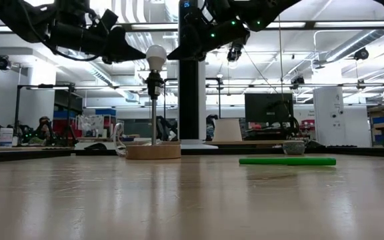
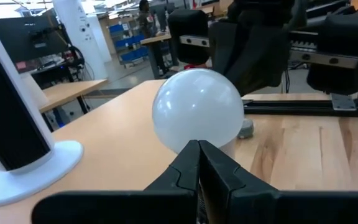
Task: Screw lightbulb
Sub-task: Insert the lightbulb into the lamp
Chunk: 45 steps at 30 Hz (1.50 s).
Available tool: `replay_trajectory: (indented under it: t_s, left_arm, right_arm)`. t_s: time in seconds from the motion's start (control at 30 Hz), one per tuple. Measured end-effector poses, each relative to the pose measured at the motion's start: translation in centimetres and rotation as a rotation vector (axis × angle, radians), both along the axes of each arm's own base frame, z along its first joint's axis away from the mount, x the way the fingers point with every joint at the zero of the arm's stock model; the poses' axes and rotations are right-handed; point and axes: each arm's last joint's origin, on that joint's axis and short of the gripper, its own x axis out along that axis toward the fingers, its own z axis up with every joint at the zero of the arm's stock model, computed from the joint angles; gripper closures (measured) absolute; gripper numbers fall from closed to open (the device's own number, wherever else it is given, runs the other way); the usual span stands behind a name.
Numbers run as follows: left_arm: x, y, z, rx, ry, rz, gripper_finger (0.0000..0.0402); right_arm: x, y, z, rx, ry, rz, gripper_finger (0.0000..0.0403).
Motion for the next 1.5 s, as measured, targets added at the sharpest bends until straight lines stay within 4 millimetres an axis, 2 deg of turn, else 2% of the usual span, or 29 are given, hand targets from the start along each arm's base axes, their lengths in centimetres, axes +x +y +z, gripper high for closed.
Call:
replay_trajectory:
  t_s: [0.63, 1.23, 1.4, 1.5]
  left_arm:
    - [-0.2, 0.0, -0.2, -0.021, 0.025, 0.037, 0.0401]
    - [-1.7, -1.0, 0.5, -0.040, 0.049, 0.040, 0.0401]
    - [-1.8, -1.1, 0.3, -0.052, 0.064, 0.041, 0.0401]
    - [-1.8, -1.1, 0.4, -0.056, 0.060, 0.041, 0.0401]
  right_arm:
    - [0.2, 0.5, -0.5, 0.015, 0.040, 0.028, 0.0403]
    - [-0.7, 0.1, -0.9, 0.045, 0.126, 0.006, 0.0403]
    - [-1.5, -0.5, -1.6, 0.077, 0.213, -0.059, 0.0403]
    - [-1.9, -1.4, -3.1, 0.123, 0.255, -0.092, 0.0403]
